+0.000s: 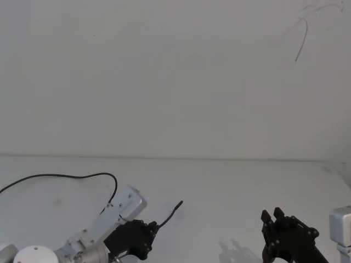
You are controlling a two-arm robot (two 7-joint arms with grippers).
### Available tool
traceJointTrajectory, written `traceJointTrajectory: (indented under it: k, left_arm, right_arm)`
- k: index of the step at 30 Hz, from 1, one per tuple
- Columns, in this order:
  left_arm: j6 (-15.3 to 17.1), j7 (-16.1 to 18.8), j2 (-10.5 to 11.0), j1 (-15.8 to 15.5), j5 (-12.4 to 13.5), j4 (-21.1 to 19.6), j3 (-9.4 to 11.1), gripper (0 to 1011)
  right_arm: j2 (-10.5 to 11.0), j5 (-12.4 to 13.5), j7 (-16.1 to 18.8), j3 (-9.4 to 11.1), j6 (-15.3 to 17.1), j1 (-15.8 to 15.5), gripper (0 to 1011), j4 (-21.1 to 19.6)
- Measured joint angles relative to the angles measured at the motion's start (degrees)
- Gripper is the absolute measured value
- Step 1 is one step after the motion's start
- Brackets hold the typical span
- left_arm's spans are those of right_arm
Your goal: Pick up the data cable with the one hand.
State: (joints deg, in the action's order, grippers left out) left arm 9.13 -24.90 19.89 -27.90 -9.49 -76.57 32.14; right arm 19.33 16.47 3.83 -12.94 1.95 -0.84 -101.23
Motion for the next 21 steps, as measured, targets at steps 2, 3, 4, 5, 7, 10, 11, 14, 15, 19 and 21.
traceJointTrajectory:
  k: [2,3,4,5,7,10,11,14,15,19,21]
  left_arm:
    - [-0.8,-0.4,0.1,0.4,-0.5,-0.3,-0.5,31]
    - [-1.1,-0.6,0.2,0.5,-0.6,-0.4,-0.7,31]
    - [-1.5,-0.8,0.2,0.6,-0.9,-0.5,-0.8,31]
    - [-2.1,-1.3,0.3,0.9,-1.4,-0.7,-1.1,31]
    - [-2.8,-1.8,0.5,1.3,-2.0,-0.9,-1.5,31]
    - [-4.2,-3.3,1.0,1.9,-3.3,-1.4,-2.1,31]
    - [-4.7,-3.9,1.2,2.0,-3.7,-1.6,-2.3,31]
    - [-6.0,-5.8,1.8,2.6,-5.2,-2.1,-2.8,31]
    - [-6.6,-6.8,2.3,3.0,-6.0,-2.4,-3.2,31]
    - [-8.1,-10.0,3.6,4.0,-8.5,-3.2,-3.9,31]
    - [-8.7,-11.3,4.2,4.4,-9.6,-3.5,-4.3,31]
  right_arm:
    - [0.0,0.0,0.0,0.0,0.0,0.0,251,0.0]
    - [0.0,0.0,0.0,0.0,0.0,0.0,251,0.0]
    - [0.0,0.0,0.0,0.0,0.0,0.0,251,0.0]
    - [0.0,0.0,0.0,0.0,0.0,0.0,251,0.0]
    - [0.0,0.0,0.0,0.0,0.0,0.0,251,0.0]
    - [0.0,0.0,0.0,0.0,0.0,0.0,251,0.0]
    - [0.0,0.0,0.0,0.0,0.0,0.0,251,0.0]
    - [0.0,0.0,0.0,0.0,0.0,0.0,251,0.0]
    - [0.0,0.0,0.0,0.0,0.0,0.0,251,0.0]
    - [0.0,0.0,0.0,0.0,0.0,0.0,251,0.0]
    - [0.0,0.0,0.0,0.0,0.0,0.0,251,0.0]
